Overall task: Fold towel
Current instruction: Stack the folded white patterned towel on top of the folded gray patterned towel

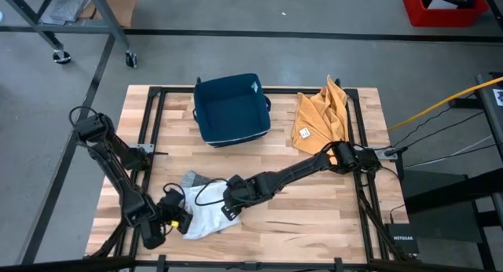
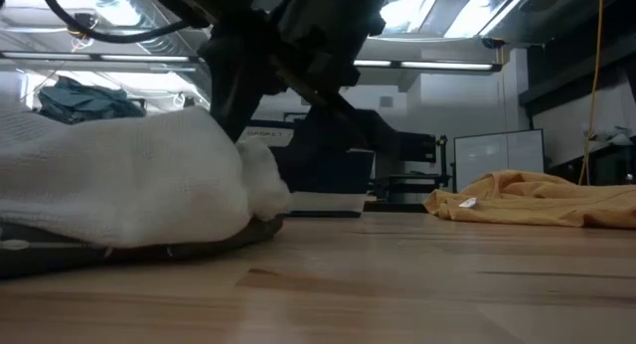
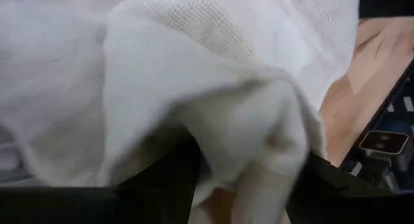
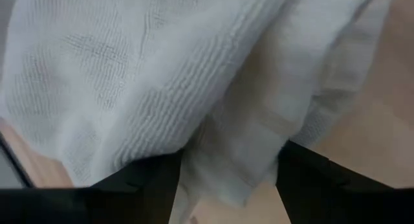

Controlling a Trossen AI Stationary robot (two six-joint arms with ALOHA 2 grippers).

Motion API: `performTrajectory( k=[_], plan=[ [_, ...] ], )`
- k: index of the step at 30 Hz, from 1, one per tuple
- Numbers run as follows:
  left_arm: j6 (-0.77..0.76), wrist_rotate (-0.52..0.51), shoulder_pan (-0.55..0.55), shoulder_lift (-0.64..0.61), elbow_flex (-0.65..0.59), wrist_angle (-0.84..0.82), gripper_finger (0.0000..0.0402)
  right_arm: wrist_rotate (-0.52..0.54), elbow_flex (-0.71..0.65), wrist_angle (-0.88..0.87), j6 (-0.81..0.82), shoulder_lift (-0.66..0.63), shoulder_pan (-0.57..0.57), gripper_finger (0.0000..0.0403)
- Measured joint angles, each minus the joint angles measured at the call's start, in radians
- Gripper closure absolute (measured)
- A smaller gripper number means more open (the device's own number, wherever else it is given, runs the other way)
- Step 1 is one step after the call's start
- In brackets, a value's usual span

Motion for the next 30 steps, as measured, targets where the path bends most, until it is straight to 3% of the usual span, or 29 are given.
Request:
performTrajectory(
  k=[4,7,14,16,22,30],
  plan=[
    [0.03,0.002,0.011,0.0,-0.051,0.12,0.0234,-0.008,-0.001,0.007,-0.001,0.0,0.0,0.0178],
    [0.032,0.016,0.01,0.0,-0.06,0.153,0.0266,-0.008,-0.001,0.017,-0.004,0.0,0.0,0.0205],
    [0.048,0.029,-0.027,-0.002,-0.06,0.173,0.038,-0.007,0.0,0.072,-0.034,0.0,0.001,0.0353],
    [0.045,0.029,-0.039,-0.002,-0.06,0.173,0.039,-0.007,0.0,0.083,-0.046,0.0,0.001,0.0385],
    [0.042,0.029,-0.071,-0.013,-0.05,0.171,0.0395,-0.008,0.017,0.073,-0.057,-0.003,0.005,0.0359],
    [0.181,-0.002,-0.08,-0.128,0.005,0.154,0.0397,0.021,0.098,0.071,-0.109,-0.027,0.029,0.0388]
  ],
)
